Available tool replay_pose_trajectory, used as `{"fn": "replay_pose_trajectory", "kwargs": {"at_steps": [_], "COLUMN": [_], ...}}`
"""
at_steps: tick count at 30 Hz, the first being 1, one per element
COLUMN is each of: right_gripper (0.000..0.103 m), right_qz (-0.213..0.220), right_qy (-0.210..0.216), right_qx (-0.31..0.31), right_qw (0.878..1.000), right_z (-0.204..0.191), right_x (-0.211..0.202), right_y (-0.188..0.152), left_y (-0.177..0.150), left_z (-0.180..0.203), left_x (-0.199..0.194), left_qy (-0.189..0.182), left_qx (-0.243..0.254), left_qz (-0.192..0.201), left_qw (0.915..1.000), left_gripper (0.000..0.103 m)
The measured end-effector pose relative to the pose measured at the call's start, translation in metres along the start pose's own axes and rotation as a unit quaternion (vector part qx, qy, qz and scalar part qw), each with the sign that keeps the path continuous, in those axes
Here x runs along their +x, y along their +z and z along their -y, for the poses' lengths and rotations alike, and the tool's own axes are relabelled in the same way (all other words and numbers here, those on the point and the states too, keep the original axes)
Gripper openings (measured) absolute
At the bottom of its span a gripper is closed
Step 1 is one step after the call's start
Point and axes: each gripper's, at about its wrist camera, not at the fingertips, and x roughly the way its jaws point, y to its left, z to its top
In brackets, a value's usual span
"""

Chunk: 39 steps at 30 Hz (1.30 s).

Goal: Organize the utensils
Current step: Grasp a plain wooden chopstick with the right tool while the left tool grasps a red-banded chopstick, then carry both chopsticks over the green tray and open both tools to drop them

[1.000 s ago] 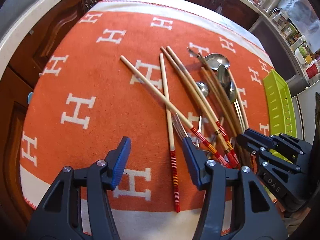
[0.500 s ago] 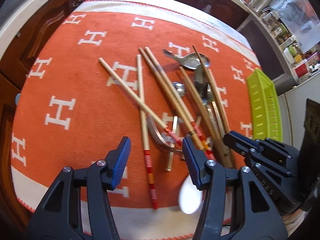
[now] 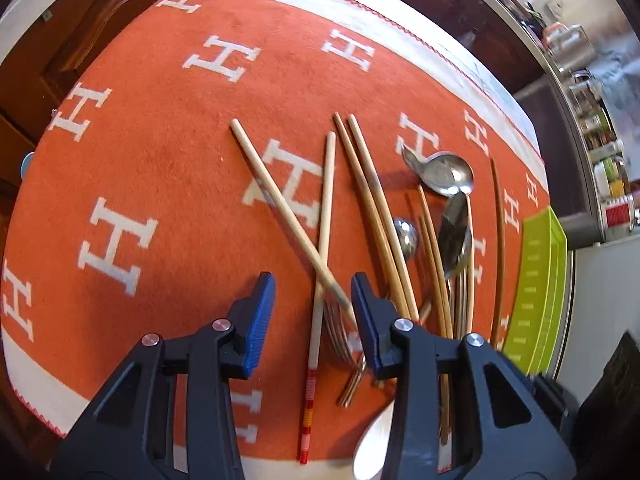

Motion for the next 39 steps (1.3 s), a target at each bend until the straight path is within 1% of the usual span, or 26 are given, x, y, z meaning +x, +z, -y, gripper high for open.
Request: {"fn": "replay_pose_trajectory", "kwargs": {"at_steps": [2,4,5,6,7,10,12,15,19,23,27,32,34,37,39], "right_gripper": [0.007,0.007,0.007,0.007,0.007,0.007,0.007,0.007,0.007,0.007,0.007,0.007,0.007,0.007,0.007], "right_qz": [0.0,0.0,0.001,0.001,0.002,0.003,0.003,0.006,0.011,0.02,0.033,0.054,0.062,0.076,0.083], "right_qy": [0.0,0.0,0.0,0.0,0.0,0.001,0.001,0.001,0.003,0.006,0.008,0.012,0.007,-0.001,-0.008], "right_qx": [0.002,0.004,0.004,0.005,0.005,0.008,0.011,0.015,0.02,0.027,0.044,0.091,0.107,0.136,0.155], "right_qw": [1.0,1.0,1.0,1.0,1.0,1.0,1.0,1.0,1.0,0.999,0.998,0.994,0.992,0.988,0.984], "right_z": [0.001,0.002,0.002,0.002,0.002,0.003,0.005,0.007,0.008,0.01,0.018,0.04,0.052,0.074,0.091], "right_x": [0.001,0.002,0.002,0.001,0.001,0.0,-0.001,-0.004,-0.01,-0.02,-0.036,-0.061,-0.072,-0.089,-0.099], "right_y": [-0.001,-0.001,-0.001,-0.001,-0.001,-0.001,-0.002,-0.004,-0.007,-0.012,-0.017,-0.03,-0.037,-0.048,-0.055], "left_y": [0.004,0.007,0.008,0.01,0.013,0.015,0.015,0.011,0.003,-0.01,-0.026,-0.049,-0.057,-0.066,-0.071], "left_z": [-0.001,0.0,0.002,0.002,0.002,0.001,-0.001,-0.003,0.003,0.015,0.043,0.092,0.117,0.152,0.177], "left_x": [0.005,0.008,0.008,0.011,0.015,0.015,0.015,0.007,-0.013,-0.038,-0.06,-0.074,-0.075,-0.07,-0.064], "left_qy": [0.006,0.014,0.022,0.021,0.017,0.015,0.007,-0.006,-0.023,-0.034,-0.047,-0.066,-0.07,-0.076,-0.087], "left_qx": [-0.005,-0.006,-0.005,-0.007,-0.013,-0.024,-0.033,-0.037,-0.025,0.003,0.047,0.11,0.139,0.167,0.18], "left_qz": [-0.003,0.0,0.001,-0.002,-0.008,-0.005,-0.005,-0.005,0.0,0.004,0.009,0.005,0.002,-0.007,-0.016], "left_qw": [1.0,0.9999,0.9997,0.9997,0.9997,0.9996,0.9994,0.9993,0.9994,0.9994,0.9977,0.9917,0.9878,0.983,0.9797], "left_gripper": [0.036,0.033,0.024,0.014,0.011,0.007,0.004,0.004,0.004,0.004,0.004,0.004,0.004,0.004,0.004]}}
